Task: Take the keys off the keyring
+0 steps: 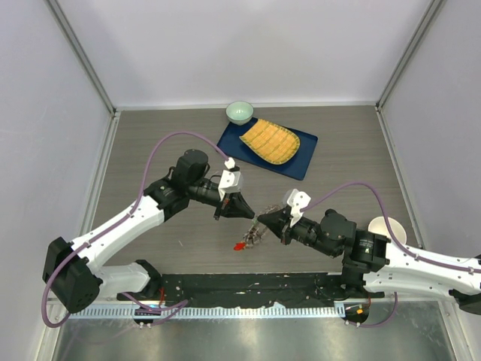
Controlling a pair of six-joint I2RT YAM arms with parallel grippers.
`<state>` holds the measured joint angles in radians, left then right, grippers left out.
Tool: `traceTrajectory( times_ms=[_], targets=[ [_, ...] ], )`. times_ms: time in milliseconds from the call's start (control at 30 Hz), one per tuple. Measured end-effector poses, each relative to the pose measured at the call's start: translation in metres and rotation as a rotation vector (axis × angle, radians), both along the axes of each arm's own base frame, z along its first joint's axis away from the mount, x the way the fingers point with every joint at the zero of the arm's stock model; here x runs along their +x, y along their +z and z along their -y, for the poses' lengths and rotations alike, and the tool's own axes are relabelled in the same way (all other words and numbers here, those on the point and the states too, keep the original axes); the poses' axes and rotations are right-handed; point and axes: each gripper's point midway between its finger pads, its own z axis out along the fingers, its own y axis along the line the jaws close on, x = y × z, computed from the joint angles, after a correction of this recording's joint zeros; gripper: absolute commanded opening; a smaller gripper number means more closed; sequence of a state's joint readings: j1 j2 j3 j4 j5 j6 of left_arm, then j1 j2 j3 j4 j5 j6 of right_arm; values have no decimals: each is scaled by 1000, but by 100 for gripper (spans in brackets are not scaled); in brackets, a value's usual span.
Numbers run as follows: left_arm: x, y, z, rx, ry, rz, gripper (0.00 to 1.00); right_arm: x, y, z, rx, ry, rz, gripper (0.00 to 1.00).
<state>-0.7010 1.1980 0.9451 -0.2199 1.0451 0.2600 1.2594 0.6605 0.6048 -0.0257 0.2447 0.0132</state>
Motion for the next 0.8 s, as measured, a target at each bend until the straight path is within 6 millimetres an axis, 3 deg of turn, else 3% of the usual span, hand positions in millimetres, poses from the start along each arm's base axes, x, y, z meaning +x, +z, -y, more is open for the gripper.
traceTrajectory(
  times_ms=[567, 800],
  targets=[
    [3, 2, 1, -5, 18, 3, 0, 1, 2, 1, 11, -5, 4, 1],
    [5, 4, -1, -4, 47, 22, 0, 1, -8, 2, -4, -14, -16, 1]
  ],
)
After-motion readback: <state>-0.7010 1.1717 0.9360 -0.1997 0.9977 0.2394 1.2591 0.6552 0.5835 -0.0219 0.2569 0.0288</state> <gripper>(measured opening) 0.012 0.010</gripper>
